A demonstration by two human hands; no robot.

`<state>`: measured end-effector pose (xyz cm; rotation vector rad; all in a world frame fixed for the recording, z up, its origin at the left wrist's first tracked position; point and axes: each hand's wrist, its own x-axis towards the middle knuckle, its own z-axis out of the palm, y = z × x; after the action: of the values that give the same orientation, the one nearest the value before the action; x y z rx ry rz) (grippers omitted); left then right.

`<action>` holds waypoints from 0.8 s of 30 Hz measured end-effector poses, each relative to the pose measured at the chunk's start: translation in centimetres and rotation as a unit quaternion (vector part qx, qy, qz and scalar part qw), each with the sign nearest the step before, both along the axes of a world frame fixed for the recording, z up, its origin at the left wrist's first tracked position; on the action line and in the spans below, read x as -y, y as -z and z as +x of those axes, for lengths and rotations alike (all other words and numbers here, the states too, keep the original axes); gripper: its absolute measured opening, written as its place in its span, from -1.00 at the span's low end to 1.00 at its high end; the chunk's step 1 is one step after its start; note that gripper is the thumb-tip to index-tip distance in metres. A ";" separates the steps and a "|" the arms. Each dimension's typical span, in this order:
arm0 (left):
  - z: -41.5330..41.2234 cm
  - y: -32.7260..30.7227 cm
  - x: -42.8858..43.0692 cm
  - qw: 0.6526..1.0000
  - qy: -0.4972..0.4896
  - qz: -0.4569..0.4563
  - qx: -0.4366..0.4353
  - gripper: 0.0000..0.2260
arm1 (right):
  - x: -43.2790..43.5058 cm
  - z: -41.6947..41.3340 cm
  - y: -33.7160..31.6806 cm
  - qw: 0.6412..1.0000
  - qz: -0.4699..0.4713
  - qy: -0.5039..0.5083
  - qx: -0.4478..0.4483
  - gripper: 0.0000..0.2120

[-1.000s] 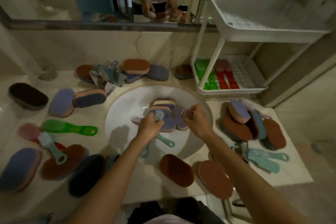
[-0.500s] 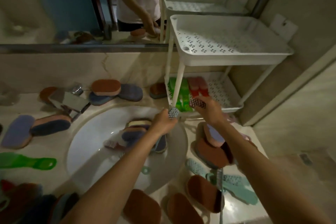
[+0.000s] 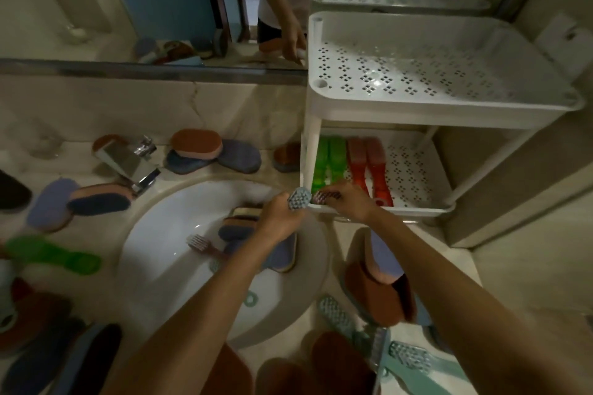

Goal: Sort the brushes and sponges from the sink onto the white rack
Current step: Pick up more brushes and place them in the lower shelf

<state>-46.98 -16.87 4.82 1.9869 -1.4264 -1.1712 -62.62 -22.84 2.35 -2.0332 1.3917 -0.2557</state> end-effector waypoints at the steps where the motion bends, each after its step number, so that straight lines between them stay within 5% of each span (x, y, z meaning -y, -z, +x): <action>1: 0.0 0.0 0.0 1.000 -0.004 0.000 0.004 -0.77 | 0.0 0.0 -0.2 1.000 0.014 -0.005 0.002 -0.75; 7: -0.8 -0.5 -0.7 1.000 -0.001 -0.005 0.016 -0.80 | -1.0 -0.5 -0.5 0.996 0.074 0.043 0.035 -0.62; 10: -1.7 -1.1 -0.9 1.000 0.005 -0.010 -0.010 -0.79 | -1.9 -0.9 -0.7 0.988 0.026 0.112 0.107 -0.58; 16: -5.8 -1.8 0.0 0.965 -0.129 -0.025 -0.226 -0.57 | -4.1 -3.7 -2.6 0.942 0.029 0.206 0.263 -0.67; 20: -8.6 -2.3 1.4 0.898 -0.225 -0.033 -0.377 -0.50 | -4.9 -6.0 -4.1 0.955 0.048 0.182 0.228 -0.82; 24: -9.7 -3.4 2.7 0.819 -0.325 -0.006 -0.474 -0.51 | -4.0 -7.2 -3.9 0.993 -0.077 0.083 0.025 -0.72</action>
<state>-56.65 -19.61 8.19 1.3008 -0.2117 -1.4430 -69.78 -18.82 6.27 -2.0199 1.5532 -0.4950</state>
